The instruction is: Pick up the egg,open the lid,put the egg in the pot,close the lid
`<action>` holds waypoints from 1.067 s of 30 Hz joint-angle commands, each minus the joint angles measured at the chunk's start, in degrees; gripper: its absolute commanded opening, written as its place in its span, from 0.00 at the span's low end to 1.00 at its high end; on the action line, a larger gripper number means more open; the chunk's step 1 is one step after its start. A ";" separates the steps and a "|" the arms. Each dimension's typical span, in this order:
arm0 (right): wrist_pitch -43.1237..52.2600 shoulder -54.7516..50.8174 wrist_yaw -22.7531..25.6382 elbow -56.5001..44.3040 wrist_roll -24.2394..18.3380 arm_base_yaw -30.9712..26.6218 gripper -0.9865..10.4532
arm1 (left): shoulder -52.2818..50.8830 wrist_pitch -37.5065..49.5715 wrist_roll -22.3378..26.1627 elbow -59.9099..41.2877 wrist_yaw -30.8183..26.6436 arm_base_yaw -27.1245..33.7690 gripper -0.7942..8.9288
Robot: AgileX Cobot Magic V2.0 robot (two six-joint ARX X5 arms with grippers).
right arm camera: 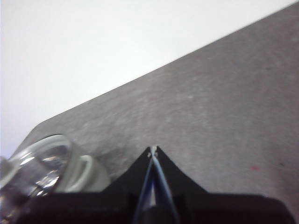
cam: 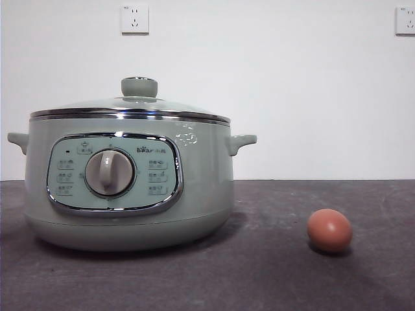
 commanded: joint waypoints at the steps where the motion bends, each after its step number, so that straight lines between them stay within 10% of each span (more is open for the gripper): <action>1: 0.28 4.35 -3.58 3.13 -1.88 0.09 0.08 | 4.33 0.28 1.18 3.30 3.43 0.09 0.08; 15: -1.90 27.85 -22.43 15.54 -5.97 0.31 0.11 | 26.34 0.33 2.43 15.91 17.66 0.04 0.19; 19: -4.28 31.43 -22.23 17.68 -7.15 1.88 0.28 | 30.27 0.33 2.38 17.57 19.34 -0.09 0.40; 26: -6.40 32.89 -21.33 18.80 -8.33 6.88 0.40 | 32.13 0.85 2.36 19.52 18.82 -0.87 0.45; 32: -14.56 34.25 -7.13 21.22 -8.39 14.60 0.40 | 32.13 1.11 2.34 21.97 19.06 -1.60 0.48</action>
